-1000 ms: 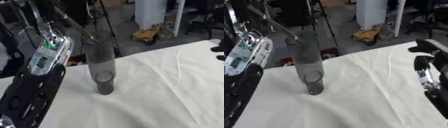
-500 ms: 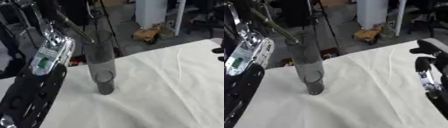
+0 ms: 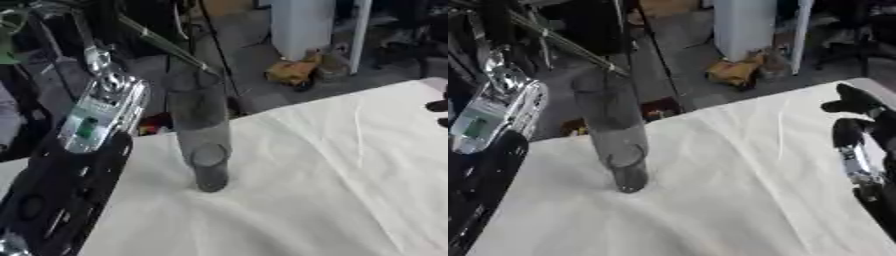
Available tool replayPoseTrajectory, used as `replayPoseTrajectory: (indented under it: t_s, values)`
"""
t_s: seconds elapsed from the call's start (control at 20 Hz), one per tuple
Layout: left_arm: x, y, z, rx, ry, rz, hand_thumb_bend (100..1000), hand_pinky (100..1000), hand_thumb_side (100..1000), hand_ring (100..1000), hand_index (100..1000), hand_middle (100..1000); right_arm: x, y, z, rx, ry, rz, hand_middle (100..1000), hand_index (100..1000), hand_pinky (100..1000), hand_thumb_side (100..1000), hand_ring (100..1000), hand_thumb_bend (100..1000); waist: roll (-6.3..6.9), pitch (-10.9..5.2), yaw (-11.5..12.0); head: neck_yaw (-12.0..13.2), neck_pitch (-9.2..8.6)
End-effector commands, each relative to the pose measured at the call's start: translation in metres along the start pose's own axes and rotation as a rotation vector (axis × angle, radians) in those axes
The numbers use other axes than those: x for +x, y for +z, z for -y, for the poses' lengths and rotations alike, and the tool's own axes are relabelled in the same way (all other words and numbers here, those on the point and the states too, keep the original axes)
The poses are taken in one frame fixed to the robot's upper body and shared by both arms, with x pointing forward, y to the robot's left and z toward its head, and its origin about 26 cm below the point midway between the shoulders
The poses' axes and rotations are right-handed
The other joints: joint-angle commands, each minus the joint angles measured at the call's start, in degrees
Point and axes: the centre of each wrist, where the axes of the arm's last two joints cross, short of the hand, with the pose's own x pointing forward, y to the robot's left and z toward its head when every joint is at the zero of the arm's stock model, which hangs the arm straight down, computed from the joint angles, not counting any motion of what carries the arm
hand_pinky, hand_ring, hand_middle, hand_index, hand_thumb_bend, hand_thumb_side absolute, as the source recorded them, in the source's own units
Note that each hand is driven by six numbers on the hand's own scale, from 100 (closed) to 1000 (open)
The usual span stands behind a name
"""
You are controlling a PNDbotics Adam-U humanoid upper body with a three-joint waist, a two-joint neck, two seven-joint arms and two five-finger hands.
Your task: Arrange flowers into the vase.
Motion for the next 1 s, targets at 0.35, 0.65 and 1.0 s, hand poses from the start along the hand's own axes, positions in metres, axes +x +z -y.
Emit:
replayPoseTrajectory:
  t_s: [0.35,0.65,1.0]
  values:
    - [0.018,-0.013,-0.005,-0.014,-0.098,0.047,100,100,686,100,193,100,0.002,-0.002,0.009,-0.011,0.017,0.015,746,953,791,1000,948,145,-0.37,-1.61,0.27,-0.15,-0.63]
    - [0.017,-0.014,-0.008,-0.038,-0.188,0.053,100,100,644,100,186,100,0.001,-0.001,0.009,-0.014,0.020,0.011,744,953,791,1000,948,146,-0.14,-1.74,0.60,-0.41,-0.19]
    - [0.009,-0.012,-0.010,-0.081,-0.260,0.006,100,100,676,100,222,127,0.001,-0.001,0.009,-0.021,0.019,0.008,744,953,791,1000,948,146,-0.14,-2.01,0.71,-0.54,-0.12]
